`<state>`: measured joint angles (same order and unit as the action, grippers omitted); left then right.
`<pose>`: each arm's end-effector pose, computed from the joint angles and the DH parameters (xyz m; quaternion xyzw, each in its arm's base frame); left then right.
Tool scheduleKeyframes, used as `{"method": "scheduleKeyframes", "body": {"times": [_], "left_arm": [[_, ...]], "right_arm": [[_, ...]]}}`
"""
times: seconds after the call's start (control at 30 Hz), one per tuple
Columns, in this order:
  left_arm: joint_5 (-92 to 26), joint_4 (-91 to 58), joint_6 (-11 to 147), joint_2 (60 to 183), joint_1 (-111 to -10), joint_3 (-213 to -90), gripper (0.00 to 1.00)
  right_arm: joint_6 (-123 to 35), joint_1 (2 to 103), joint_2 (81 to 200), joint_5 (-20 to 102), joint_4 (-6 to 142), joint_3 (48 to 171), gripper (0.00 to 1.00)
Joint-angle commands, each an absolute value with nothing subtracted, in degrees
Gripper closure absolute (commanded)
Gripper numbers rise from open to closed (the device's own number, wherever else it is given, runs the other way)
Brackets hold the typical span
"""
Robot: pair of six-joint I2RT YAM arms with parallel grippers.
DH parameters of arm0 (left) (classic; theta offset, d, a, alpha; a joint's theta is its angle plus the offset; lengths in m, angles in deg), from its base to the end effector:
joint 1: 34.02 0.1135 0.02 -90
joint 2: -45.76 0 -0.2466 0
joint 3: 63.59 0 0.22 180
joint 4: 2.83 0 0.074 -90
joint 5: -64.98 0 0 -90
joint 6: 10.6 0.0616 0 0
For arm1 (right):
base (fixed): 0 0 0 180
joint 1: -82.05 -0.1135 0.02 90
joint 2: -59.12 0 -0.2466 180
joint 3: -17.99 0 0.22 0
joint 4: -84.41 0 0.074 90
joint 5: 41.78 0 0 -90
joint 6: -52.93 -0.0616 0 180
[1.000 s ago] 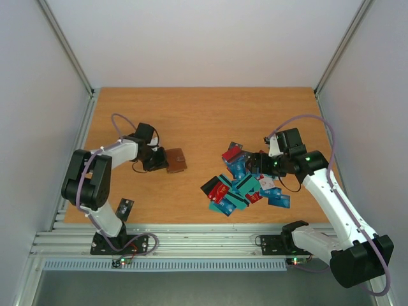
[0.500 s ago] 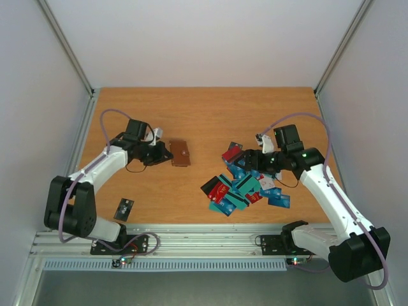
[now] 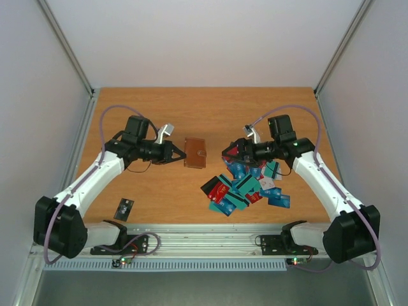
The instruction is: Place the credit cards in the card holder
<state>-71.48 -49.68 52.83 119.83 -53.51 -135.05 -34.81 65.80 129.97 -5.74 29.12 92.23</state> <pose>0.2187 -0.1248 0.2521 0.0832 0.8688 -0.4651 0.1482 0.2037 0.1113 0.2727 -0.2816 0.8076 0.4611 0.2365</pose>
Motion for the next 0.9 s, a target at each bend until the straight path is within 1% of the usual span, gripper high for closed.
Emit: {"method": "scheduleKeyframes", "body": {"times": [0.0,0.3,0.53,0.6,0.73,0.87], "left_arm": [[-78.50,-46.85,49.51,116.25,-54.91,-137.68,1.00],[-83.19,-42.47,43.35,113.98,-56.08,-138.52,1.00],[-87.09,-35.09,37.12,113.01,-56.08,-137.48,1.00],[-87.92,-33.45,35.72,112.93,-56.08,-137.13,1.00],[-88.84,-32.77,34.45,112.85,-56.09,-136.85,1.00],[-89.69,-32.74,34.16,112.65,-56.30,-136.55,1.00]], "right_arm": [[-40.52,65.36,131.47,-13.01,35.46,93.52,0.01],[-49.57,64.97,134.97,-17.18,47.81,93.04,0.02],[-56.91,62.69,138.20,-19.86,58.30,93.10,0.12],[-59.27,61.85,139.11,-20.89,61.64,92.90,0.17],[-67.04,60.96,140.02,-22.57,73.52,91.01,0.37],[-76.82,60.89,140.98,-22.91,87.97,88.96,0.52]]}}
